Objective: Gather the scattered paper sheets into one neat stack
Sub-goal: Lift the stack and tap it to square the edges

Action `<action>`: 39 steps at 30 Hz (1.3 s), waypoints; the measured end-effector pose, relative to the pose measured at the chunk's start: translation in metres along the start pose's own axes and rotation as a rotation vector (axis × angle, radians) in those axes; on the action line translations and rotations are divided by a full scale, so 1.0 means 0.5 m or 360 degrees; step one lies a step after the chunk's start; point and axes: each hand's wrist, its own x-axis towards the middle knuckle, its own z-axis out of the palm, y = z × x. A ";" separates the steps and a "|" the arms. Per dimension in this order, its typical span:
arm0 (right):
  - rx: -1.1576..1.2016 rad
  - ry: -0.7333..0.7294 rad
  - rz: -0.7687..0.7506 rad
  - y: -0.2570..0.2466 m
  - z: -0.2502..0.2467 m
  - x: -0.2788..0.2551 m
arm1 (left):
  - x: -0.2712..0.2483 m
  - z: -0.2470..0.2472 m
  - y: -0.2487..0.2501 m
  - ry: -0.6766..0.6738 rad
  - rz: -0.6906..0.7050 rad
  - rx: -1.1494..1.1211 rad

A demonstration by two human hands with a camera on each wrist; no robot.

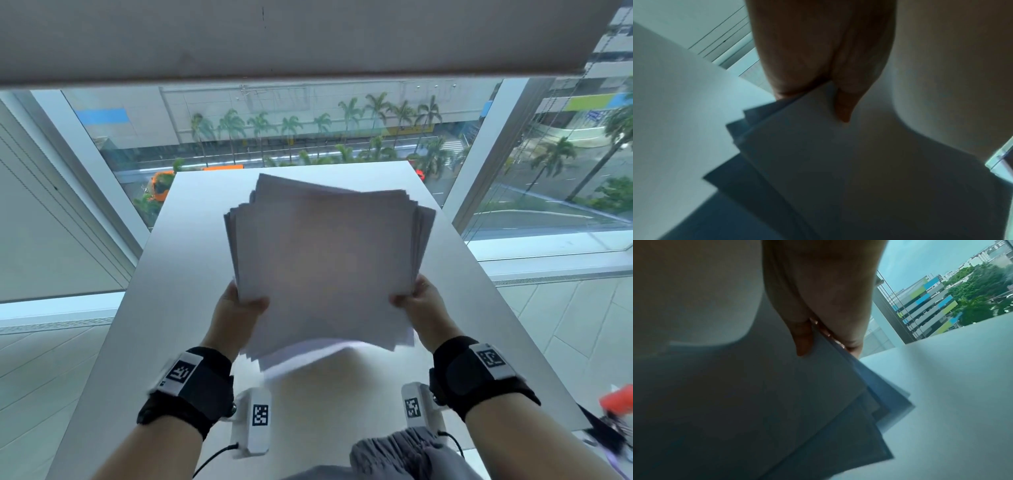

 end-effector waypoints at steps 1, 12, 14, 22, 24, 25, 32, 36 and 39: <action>0.0009 0.0015 -0.0042 -0.008 0.001 0.002 | 0.002 -0.002 0.008 0.0028 0.0041 -0.0002; 0.0115 0.0040 -0.0212 -0.004 0.008 -0.008 | -0.008 -0.015 -0.002 0.0192 0.0248 -0.0113; 0.0137 0.0020 -0.0216 -0.004 0.009 -0.005 | -0.007 -0.015 0.002 0.0191 0.0270 -0.0109; 0.0278 0.0008 -0.0164 0.012 0.014 0.006 | -0.006 -0.017 0.014 0.0203 0.0296 -0.0099; 0.0316 0.0000 -0.0187 0.007 0.012 0.007 | -0.002 -0.019 0.018 0.0218 0.0315 -0.0080; 0.0329 -0.0005 -0.0203 0.006 0.010 0.009 | -0.001 -0.019 0.020 0.0214 0.0322 -0.0059; 0.0383 -0.0047 -0.0209 0.023 0.005 0.017 | -0.002 -0.020 0.012 0.0173 0.0292 -0.0018; 0.0452 -0.0080 -0.0185 0.023 0.002 0.025 | 0.005 -0.018 0.011 0.0135 0.0292 -0.0026; 0.0484 -0.0092 -0.0167 0.028 0.001 0.026 | 0.010 -0.015 0.010 0.0129 0.0269 -0.0044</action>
